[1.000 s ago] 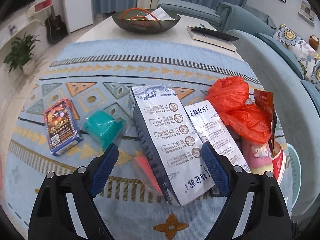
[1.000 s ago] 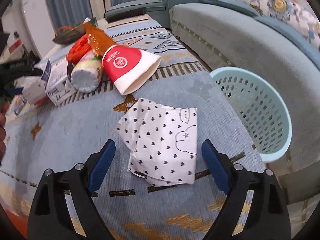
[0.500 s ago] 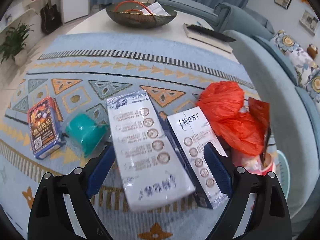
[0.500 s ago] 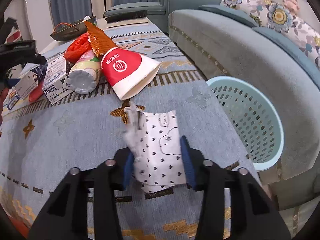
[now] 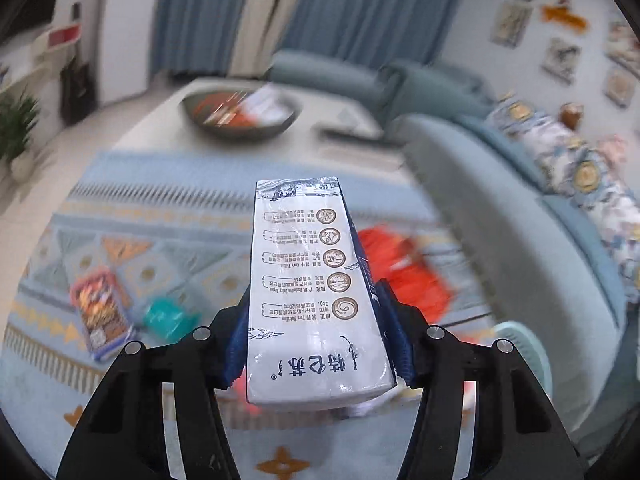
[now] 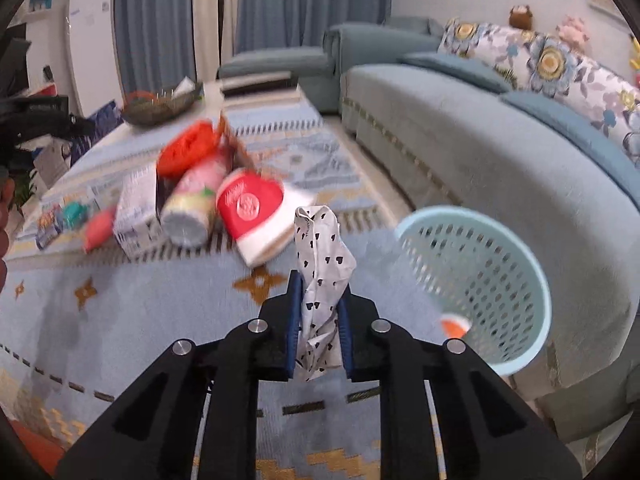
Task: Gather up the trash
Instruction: 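Grasp the white tissue pack with left tool while right tool grasps the dotted paper, then carry both items over the blue basket and open both tools to release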
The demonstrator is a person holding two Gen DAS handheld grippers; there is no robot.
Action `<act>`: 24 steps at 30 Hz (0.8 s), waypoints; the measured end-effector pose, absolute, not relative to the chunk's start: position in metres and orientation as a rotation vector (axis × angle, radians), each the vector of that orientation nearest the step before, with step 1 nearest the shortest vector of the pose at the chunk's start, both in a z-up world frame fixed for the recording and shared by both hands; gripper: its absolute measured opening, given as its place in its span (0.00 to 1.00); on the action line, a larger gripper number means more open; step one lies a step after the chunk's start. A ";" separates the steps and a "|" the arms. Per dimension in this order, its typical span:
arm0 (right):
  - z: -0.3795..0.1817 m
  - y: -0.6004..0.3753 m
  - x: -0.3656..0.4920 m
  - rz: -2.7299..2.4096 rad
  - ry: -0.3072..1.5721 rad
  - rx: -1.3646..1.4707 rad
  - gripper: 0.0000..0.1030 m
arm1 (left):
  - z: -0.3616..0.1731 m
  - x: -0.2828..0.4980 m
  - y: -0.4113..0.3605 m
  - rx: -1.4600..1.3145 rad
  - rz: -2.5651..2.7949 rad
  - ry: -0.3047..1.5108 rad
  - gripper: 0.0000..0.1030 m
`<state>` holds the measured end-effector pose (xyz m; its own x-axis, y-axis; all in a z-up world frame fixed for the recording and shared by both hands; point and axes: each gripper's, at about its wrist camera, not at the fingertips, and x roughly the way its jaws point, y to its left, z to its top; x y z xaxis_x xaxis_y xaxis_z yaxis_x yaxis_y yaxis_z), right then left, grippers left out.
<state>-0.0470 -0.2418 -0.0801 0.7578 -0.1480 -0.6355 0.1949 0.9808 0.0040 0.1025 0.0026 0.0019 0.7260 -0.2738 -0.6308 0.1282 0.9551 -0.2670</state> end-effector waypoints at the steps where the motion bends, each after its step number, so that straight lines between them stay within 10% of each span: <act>1: -0.073 -0.245 -0.050 -0.194 0.666 0.074 0.14 | 0.012 0.097 -0.005 -0.206 -0.251 0.695 0.54; 24: -0.090 -0.434 -0.038 -0.558 0.768 0.501 0.14 | 0.003 0.085 -0.284 0.045 -0.799 0.803 0.54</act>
<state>-0.0384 -0.4340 -0.0904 0.5908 -0.2825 -0.7557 0.6318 0.7445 0.2156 0.0852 -0.2843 0.0026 0.4241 -0.6222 -0.6580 0.6549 0.7125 -0.2516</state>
